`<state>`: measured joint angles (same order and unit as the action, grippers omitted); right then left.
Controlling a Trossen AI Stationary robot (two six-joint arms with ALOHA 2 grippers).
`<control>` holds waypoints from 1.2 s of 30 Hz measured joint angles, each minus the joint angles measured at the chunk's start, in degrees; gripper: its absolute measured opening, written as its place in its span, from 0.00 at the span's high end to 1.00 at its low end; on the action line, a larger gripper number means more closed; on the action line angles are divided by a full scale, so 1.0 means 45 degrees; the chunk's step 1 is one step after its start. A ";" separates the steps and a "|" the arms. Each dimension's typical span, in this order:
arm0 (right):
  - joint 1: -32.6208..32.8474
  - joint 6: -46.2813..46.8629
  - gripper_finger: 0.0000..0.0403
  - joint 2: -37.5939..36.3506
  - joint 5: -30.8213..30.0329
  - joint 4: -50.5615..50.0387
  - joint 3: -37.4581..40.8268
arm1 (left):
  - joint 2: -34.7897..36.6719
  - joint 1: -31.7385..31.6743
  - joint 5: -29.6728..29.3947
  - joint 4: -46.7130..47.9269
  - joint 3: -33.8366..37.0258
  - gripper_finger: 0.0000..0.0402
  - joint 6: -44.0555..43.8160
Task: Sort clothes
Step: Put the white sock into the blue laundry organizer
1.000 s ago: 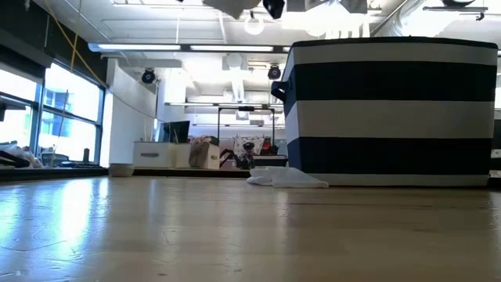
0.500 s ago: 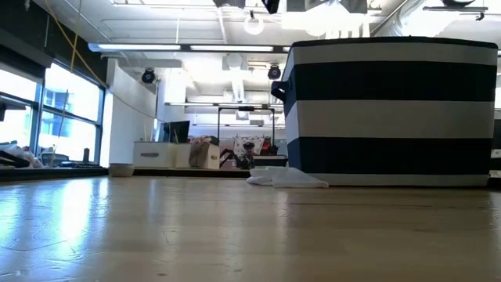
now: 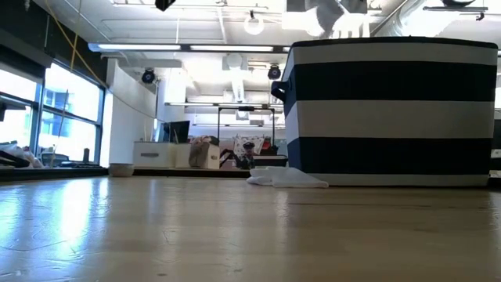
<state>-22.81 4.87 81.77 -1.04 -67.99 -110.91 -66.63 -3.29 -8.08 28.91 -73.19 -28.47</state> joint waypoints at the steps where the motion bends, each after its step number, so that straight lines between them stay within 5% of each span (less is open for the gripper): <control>1: -0.0367 -0.0095 0.98 -0.0063 -0.0066 -0.0745 0.0050 | -0.0014 0.0000 0.0000 0.0005 0.0000 0.53 -0.0032; 8: -0.2654 -0.0186 0.98 -0.0911 -0.0531 -0.2321 0.3441 | -0.0015 0.0051 0.0000 0.0019 0.0000 0.55 -0.0340; 16: -0.4676 0.0861 0.98 -0.1182 -0.0349 0.1173 1.0137 | -0.0015 0.0175 -0.0005 0.0488 0.0000 0.55 -0.0336; 20: -0.5335 0.0661 0.88 -0.1161 0.0125 0.2354 1.1791 | -0.0015 0.0170 -0.0057 0.0916 0.0000 0.55 -0.0333; 24: -0.5808 0.0328 0.71 -0.1186 0.0464 0.1284 1.1101 | -0.0078 0.0170 -0.0363 0.1428 0.0000 0.55 -0.0550; 28: -0.5921 0.0356 0.58 -0.1371 0.0485 -0.0176 0.8646 | -0.0598 0.0148 -0.0579 0.1573 0.0256 0.55 -0.0826; 36: -0.4946 0.0743 0.54 -0.2079 0.1161 -0.0679 0.3901 | -0.3905 -0.0170 -0.1953 0.1128 0.0709 0.55 0.1879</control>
<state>-45.07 8.22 72.42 4.18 -71.05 -93.36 -84.20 -4.05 -16.86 33.98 -70.00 -20.01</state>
